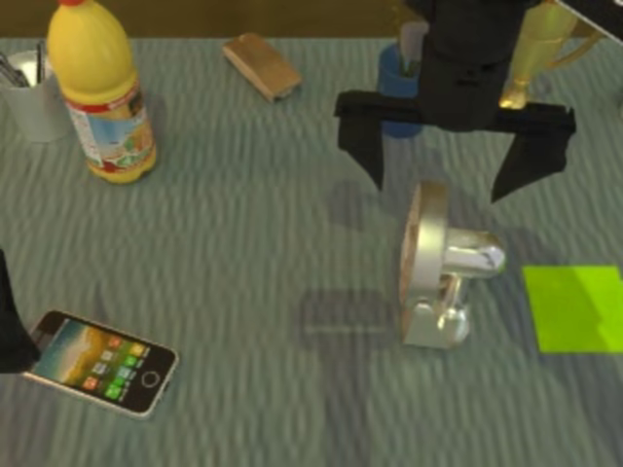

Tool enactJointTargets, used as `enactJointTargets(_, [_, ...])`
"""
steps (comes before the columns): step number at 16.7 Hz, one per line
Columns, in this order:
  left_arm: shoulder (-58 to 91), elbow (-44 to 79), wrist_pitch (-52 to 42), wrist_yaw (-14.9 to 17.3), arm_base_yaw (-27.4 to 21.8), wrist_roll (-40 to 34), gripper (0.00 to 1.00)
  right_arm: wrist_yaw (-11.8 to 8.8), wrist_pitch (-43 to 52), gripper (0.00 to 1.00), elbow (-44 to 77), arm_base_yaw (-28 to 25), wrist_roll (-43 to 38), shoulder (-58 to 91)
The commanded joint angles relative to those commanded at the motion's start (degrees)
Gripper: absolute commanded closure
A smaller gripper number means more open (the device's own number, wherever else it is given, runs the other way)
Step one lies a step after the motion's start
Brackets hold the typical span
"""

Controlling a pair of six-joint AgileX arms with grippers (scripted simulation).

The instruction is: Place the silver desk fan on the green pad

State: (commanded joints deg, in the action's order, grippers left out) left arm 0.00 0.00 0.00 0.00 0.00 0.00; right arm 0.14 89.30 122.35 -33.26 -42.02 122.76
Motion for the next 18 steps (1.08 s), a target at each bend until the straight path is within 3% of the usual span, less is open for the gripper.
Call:
enactJointTargets(6, [0.0, 0.0, 0.0, 0.0, 0.0, 0.0, 0.0, -0.02, 0.0, 0.0, 0.02, 0.15, -0.04, 0.28])
enactJointTargets(13, [0.0, 0.0, 0.0, 0.0, 0.0, 0.0, 0.0, -0.01, -10.88, 0.0, -12.56, -0.16, -0.16, -1.24])
enactJointTargets(18, [0.0, 0.0, 0.0, 0.0, 0.0, 0.0, 0.0, -0.01, -12.08, 0.0, -13.78, -0.22, -0.22, -1.35])
